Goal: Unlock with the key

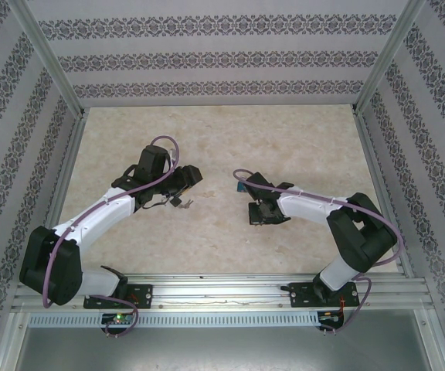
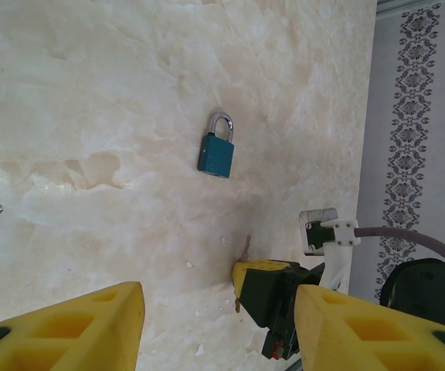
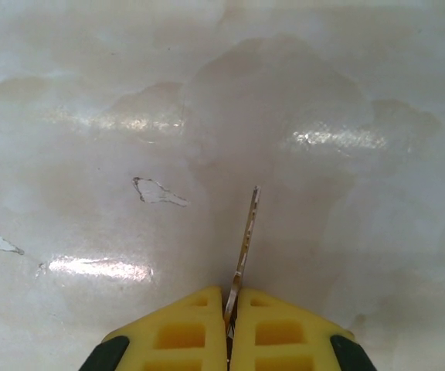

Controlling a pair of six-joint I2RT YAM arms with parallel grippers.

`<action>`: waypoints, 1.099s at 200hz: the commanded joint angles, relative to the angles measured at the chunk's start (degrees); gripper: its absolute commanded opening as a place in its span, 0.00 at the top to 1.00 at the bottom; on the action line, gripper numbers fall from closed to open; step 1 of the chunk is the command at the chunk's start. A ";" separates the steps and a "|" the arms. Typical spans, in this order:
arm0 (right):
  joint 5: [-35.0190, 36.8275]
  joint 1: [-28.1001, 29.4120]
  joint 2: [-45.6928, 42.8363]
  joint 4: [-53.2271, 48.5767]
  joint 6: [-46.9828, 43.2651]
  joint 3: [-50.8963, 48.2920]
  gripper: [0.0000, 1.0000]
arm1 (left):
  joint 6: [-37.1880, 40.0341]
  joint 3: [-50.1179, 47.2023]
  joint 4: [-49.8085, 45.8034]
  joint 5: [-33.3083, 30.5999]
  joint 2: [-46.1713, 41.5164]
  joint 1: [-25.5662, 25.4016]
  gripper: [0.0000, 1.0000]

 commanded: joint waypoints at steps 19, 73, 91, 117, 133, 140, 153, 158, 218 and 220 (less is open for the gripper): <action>-8.41 -0.15 -9.27 7.81 -9.60 -0.90 1.00 | 0.46 0.41 1.76 0.35 -1.37 0.72 0.47; -35.88 -4.24 -21.08 19.37 -16.22 0.87 1.00 | 5.35 5.15 2.77 7.78 -5.25 4.83 0.52; -43.32 -4.48 -21.98 20.67 -17.61 2.88 1.00 | 6.54 6.64 4.90 13.67 -6.16 6.27 0.58; -53.68 -4.52 -21.53 20.77 -19.45 6.21 1.00 | 8.46 9.28 7.16 23.52 -5.93 6.47 0.62; -58.81 -4.40 -20.67 20.76 -19.77 8.20 1.00 | 8.93 10.29 7.27 27.79 -5.37 6.47 0.62; -59.54 -4.30 -20.38 20.37 -19.98 9.17 1.00 | 9.45 10.56 6.79 28.80 -5.15 6.40 0.63; -60.98 -4.26 -19.99 20.90 -19.59 10.12 1.00 | 10.50 10.76 5.45 29.33 -5.14 6.22 0.63; -61.55 -4.21 -19.73 20.83 -19.46 10.53 1.00 | 10.96 10.80 5.05 29.55 -5.19 6.00 0.62; -65.01 -3.60 -17.07 21.48 -17.90 12.75 1.00 | 12.21 9.56 9.21 33.13 -5.29 2.02 0.48; -65.11 -3.60 -17.07 21.54 -17.88 12.80 1.00 | 12.00 9.37 9.55 33.25 -5.29 1.95 0.48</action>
